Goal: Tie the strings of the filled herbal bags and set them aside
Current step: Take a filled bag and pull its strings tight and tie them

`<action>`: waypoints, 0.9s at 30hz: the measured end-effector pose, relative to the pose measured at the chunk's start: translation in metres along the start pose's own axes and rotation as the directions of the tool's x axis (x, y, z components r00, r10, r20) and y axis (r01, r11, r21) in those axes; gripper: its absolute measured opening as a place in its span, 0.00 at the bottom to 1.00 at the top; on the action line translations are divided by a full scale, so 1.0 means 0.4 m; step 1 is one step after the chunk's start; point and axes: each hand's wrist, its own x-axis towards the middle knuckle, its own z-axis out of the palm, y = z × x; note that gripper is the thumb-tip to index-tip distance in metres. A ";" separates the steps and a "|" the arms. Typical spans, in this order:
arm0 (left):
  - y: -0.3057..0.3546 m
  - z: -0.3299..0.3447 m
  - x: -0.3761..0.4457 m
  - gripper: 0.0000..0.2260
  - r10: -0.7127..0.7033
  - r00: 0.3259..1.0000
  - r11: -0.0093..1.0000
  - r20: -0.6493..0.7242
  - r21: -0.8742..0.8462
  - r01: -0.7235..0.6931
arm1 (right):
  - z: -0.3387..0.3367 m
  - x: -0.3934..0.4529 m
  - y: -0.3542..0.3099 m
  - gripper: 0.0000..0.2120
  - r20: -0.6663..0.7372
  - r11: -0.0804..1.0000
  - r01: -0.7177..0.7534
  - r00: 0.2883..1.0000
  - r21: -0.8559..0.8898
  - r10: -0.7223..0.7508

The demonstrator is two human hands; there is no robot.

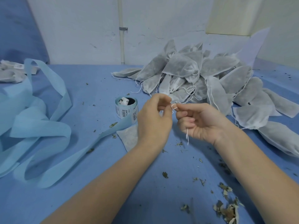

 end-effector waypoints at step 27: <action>0.053 -0.022 0.023 0.04 -0.186 0.972 0.976 0.142 -0.089 0.199 | 0.014 0.009 0.031 0.07 0.086 0.817 0.497 0.864 -0.292 -0.495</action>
